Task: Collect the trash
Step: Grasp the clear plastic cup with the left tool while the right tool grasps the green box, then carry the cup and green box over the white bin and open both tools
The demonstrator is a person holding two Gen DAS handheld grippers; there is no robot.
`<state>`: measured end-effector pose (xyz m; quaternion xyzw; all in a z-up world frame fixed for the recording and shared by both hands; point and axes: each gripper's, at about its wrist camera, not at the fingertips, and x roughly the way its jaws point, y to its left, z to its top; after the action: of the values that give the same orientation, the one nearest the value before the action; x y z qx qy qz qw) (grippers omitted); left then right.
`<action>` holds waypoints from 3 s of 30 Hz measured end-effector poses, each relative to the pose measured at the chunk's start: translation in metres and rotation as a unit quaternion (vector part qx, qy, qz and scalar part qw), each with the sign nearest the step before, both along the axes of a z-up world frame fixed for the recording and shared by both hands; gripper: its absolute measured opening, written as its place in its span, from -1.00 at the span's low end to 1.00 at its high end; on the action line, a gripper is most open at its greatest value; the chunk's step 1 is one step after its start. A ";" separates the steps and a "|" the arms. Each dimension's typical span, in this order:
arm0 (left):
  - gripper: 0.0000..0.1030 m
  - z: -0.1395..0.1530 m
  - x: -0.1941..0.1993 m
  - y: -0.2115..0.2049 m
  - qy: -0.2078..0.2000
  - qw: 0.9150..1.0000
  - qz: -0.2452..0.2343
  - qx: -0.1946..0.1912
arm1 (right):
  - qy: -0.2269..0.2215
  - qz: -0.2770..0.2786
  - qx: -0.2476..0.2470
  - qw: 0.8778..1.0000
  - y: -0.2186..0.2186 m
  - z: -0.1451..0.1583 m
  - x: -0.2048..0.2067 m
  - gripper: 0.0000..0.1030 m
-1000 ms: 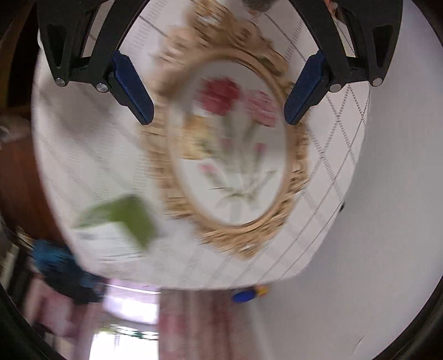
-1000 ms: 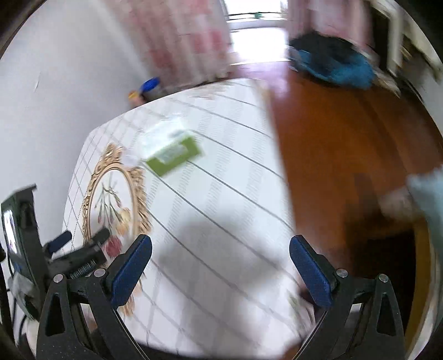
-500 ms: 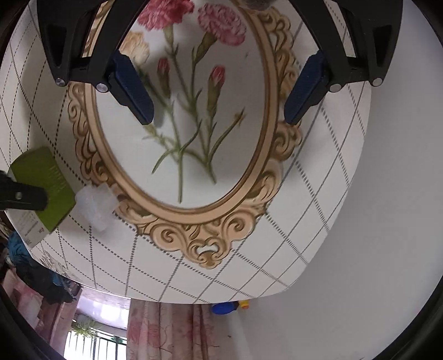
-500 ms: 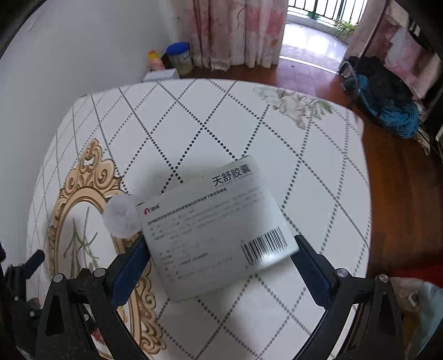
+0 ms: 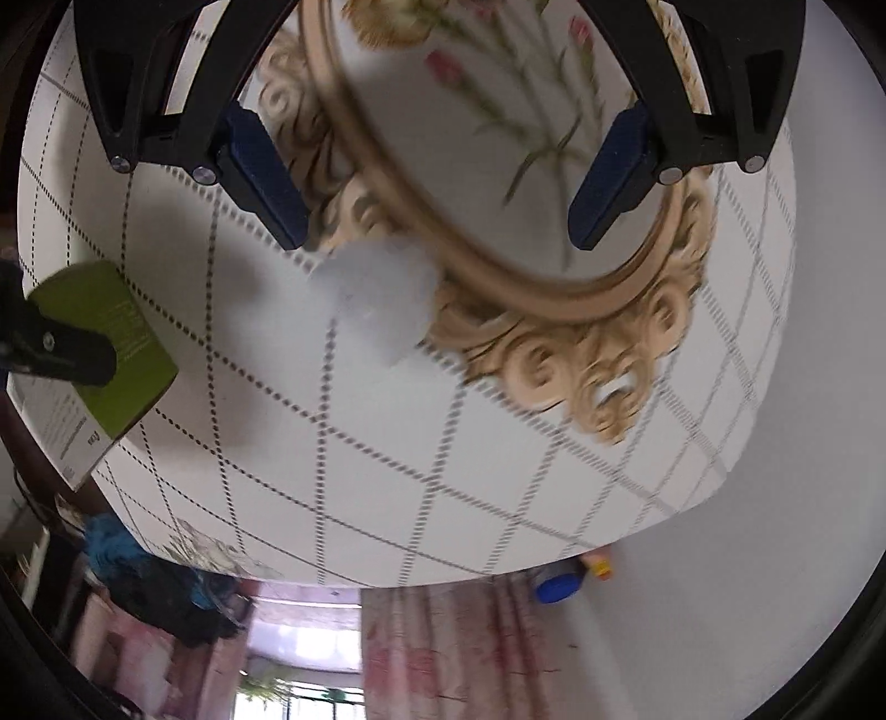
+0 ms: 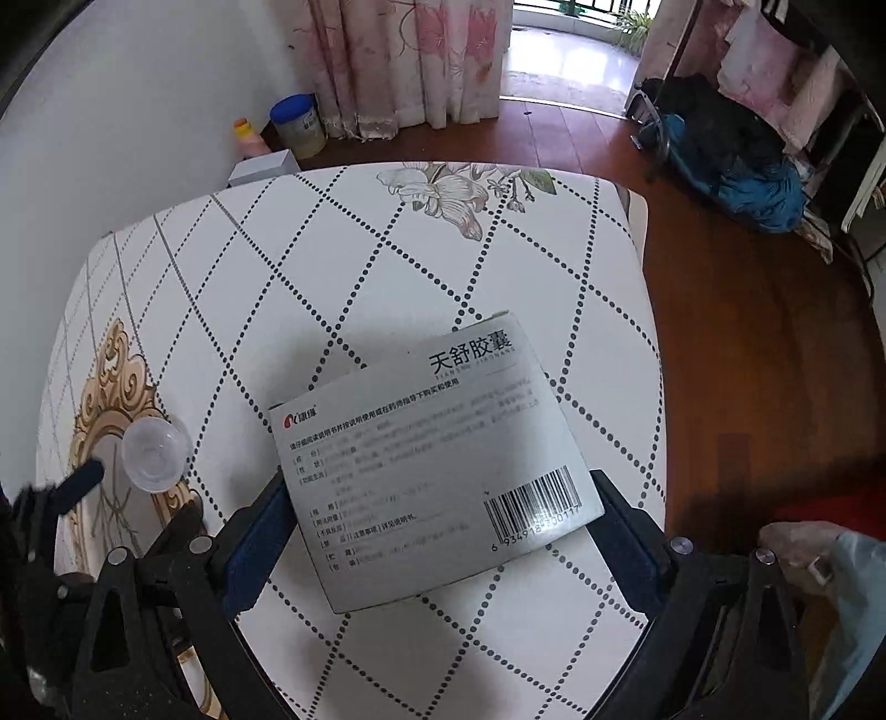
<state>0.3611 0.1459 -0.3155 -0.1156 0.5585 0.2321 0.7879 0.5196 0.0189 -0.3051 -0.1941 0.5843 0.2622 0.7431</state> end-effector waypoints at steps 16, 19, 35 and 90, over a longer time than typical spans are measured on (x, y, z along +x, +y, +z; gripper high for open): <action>-0.26 0.008 0.004 0.010 -0.047 0.999 -0.012 -0.001 | -0.004 0.017 -0.003 1.000 0.006 -0.006 0.001 0.93; -0.26 0.012 -0.003 0.005 -0.051 0.999 -0.010 0.004 | -0.008 0.017 -0.003 1.000 0.006 -0.004 -0.001 0.92; -0.26 0.124 -0.062 -0.044 -0.117 0.993 -0.017 0.029 | -0.066 -0.009 0.060 0.996 -0.060 0.103 -0.068 0.91; 0.86 0.052 -0.101 -0.505 0.059 0.929 -0.343 -0.125 | 0.102 -0.398 0.016 0.911 -0.626 -0.016 -0.245 0.95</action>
<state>0.2598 -0.3593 -0.2639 -0.0005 0.6338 -0.1177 0.7645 0.2751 -0.6072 -0.3206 0.0945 0.6811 -0.0280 0.7255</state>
